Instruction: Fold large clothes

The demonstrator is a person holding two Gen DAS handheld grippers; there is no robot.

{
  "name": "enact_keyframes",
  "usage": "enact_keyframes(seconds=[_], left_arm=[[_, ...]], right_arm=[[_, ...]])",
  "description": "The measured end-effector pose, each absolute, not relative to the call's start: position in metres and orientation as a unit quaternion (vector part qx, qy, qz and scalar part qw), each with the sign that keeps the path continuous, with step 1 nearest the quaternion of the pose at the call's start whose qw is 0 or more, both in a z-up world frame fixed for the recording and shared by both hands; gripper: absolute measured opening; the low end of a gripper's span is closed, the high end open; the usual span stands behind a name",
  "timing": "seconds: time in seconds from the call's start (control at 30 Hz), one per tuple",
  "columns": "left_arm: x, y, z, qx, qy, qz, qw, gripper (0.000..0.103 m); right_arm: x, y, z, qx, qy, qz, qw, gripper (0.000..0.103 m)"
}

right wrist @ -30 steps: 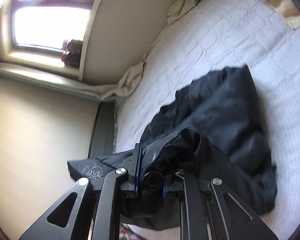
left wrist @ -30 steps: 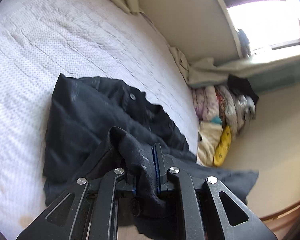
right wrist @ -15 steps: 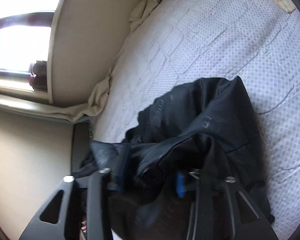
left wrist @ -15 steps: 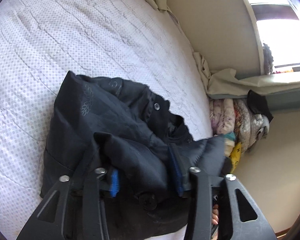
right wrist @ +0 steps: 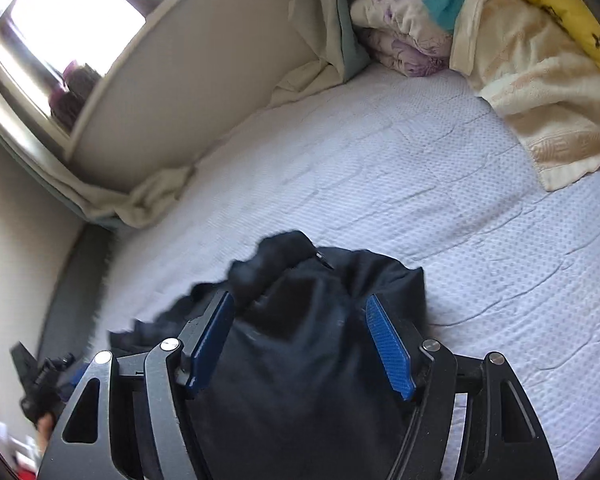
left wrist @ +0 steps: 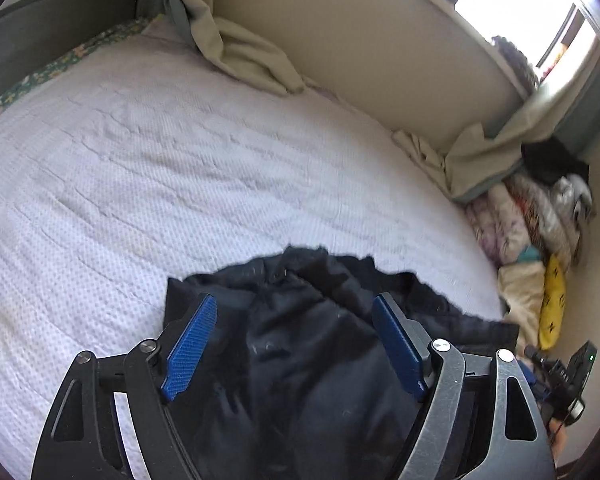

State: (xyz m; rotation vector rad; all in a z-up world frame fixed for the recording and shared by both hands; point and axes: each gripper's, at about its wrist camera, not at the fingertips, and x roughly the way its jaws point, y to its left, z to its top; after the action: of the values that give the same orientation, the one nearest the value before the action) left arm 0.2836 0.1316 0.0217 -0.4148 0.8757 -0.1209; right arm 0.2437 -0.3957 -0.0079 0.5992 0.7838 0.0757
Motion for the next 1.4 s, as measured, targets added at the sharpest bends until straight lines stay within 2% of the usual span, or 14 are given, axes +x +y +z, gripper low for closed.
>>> enact_keyframes(seconds=[0.1, 0.13, 0.17, 0.2, 0.3, 0.47, 0.77, 0.83, 0.87, 0.9, 0.93, 1.17, 1.27, 1.4], left_arm=[[0.29, 0.124, 0.003, -0.173, 0.447, -0.049, 0.876, 0.08], [0.294, 0.123, -0.005, -0.163, 0.455, -0.041, 0.874, 0.078], [0.295, 0.123, -0.01, -0.16, 0.461, -0.04, 0.872, 0.064], [0.298, 0.124, -0.016, -0.161, 0.469, -0.046, 0.867, 0.038], [0.3, 0.126, -0.031, -0.157, 0.485, -0.038, 0.859, 0.023], [0.299, 0.142, -0.059, -0.175, 0.504, 0.001, 0.846, 0.028], [0.293, 0.133, -0.081, -0.149, 0.487, -0.001, 0.86, 0.039], [0.292, 0.136, -0.072, -0.152, 0.493, 0.009, 0.857, 0.046], [0.289, 0.135, -0.067, -0.15, 0.495, 0.015, 0.856, 0.057], [0.286, 0.136, -0.059, -0.144, 0.495, 0.029, 0.856, 0.07], [0.28, 0.136, -0.047, -0.134, 0.486, 0.047, 0.863, 0.072], [0.239, 0.091, 0.02, -0.06, 0.385, 0.012, 0.921, 0.077], [0.237, 0.061, 0.011, -0.04, 0.409, -0.038, 0.911, 0.078], [0.253, 0.054, -0.03, 0.006, 0.469, -0.005, 0.883, 0.078]], right_arm=[[0.249, -0.388, -0.018, 0.262, 0.394, 0.024, 0.881, 0.067], [0.249, -0.385, -0.02, 0.254, 0.397, 0.02, 0.882, 0.061], [0.251, -0.382, -0.024, 0.244, 0.404, 0.019, 0.881, 0.056], [0.253, -0.379, -0.027, 0.236, 0.41, 0.016, 0.881, 0.044], [0.26, -0.373, -0.04, 0.207, 0.426, -0.018, 0.881, 0.022], [0.267, -0.381, -0.069, 0.223, 0.451, -0.06, 0.862, 0.017], [0.269, -0.37, -0.095, 0.178, 0.448, -0.073, 0.873, 0.017], [0.268, -0.375, -0.087, 0.192, 0.454, -0.067, 0.867, 0.023], [0.265, -0.379, -0.08, 0.205, 0.458, -0.066, 0.863, 0.026], [0.262, -0.382, -0.071, 0.214, 0.457, -0.069, 0.86, 0.038], [0.258, -0.384, -0.06, 0.213, 0.451, -0.076, 0.863, 0.053], [0.207, -0.336, 0.034, 0.037, 0.322, -0.094, 0.941, 0.057], [0.206, -0.31, 0.032, 0.026, 0.343, -0.018, 0.939, 0.057], [0.218, -0.292, -0.011, -0.029, 0.407, -0.022, 0.913, 0.051]])
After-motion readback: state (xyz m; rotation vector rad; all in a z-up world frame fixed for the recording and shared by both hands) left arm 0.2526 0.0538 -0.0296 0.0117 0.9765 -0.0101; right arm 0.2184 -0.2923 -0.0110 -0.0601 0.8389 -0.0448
